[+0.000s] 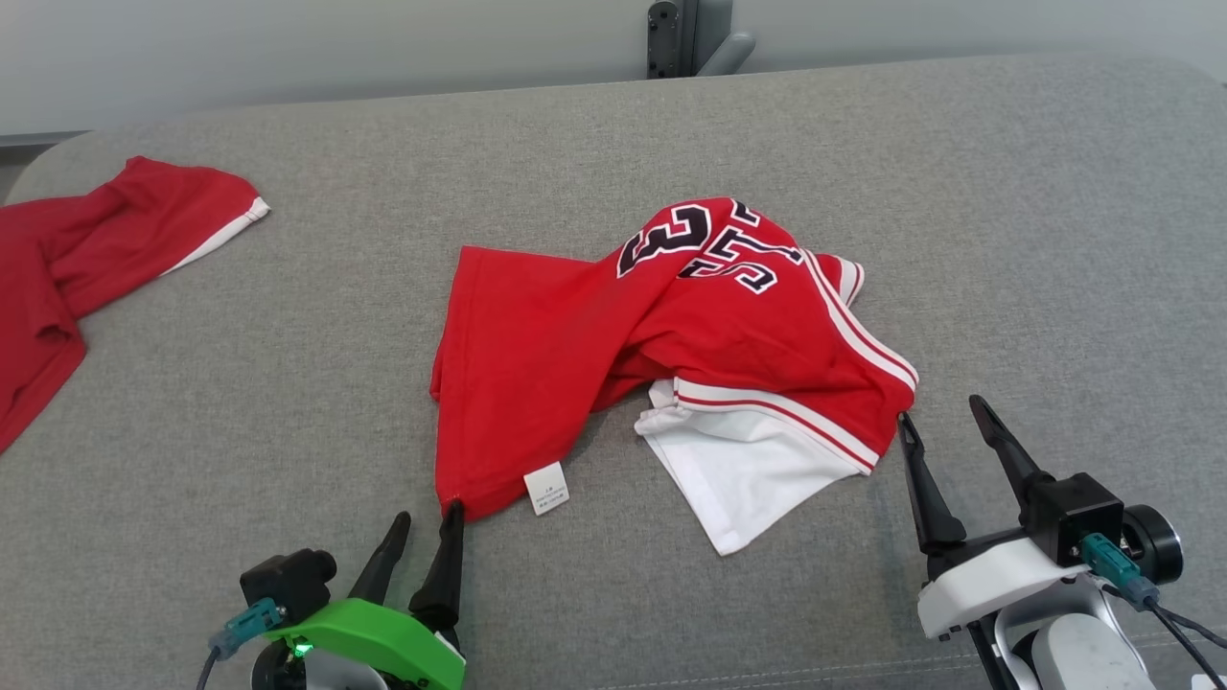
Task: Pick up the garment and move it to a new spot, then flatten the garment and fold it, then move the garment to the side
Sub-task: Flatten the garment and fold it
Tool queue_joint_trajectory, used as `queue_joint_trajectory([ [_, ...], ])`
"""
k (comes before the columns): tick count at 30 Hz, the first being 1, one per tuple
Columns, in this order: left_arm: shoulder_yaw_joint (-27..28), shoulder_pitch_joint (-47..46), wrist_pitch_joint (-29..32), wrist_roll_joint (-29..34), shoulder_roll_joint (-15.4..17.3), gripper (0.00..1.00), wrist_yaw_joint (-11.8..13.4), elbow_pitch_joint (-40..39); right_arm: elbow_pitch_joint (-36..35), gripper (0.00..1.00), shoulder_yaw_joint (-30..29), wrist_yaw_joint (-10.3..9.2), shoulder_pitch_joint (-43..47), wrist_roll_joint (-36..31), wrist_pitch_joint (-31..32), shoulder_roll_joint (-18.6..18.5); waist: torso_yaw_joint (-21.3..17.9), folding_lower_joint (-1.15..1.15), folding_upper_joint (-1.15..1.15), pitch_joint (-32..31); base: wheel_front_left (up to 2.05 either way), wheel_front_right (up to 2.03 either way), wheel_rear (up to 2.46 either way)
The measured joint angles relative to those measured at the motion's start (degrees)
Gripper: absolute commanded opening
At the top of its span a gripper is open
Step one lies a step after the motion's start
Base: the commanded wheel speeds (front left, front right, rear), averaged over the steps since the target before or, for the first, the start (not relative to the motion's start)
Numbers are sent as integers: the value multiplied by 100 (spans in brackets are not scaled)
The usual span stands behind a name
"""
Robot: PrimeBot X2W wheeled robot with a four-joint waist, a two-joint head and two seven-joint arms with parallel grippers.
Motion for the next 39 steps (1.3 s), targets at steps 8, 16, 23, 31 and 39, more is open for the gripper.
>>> queue_joint_trajectory([
  [8,817,240,0,671,-90,100,-7,-423,-257,100,-142,0,7,-122,0,-27,38,0,0,-77,0,0,0],
  [16,1528,515,0,1775,-349,100,-8,-1267,-657,100,-411,0,188,-260,0,-63,225,0,0,-206,0,0,0],
  [23,2117,703,0,2407,-453,100,-8,-1842,-802,100,-508,0,282,-367,0,-54,332,0,0,-460,0,0,0],
  [31,2548,1082,0,2806,-398,100,-8,-2068,-682,100,-511,0,431,-524,0,21,263,0,0,-805,0,0,0],
  [39,2522,1220,0,2902,-286,100,-8,-2096,-368,100,-499,0,593,-569,1,115,73,0,0,-983,0,0,0],
])
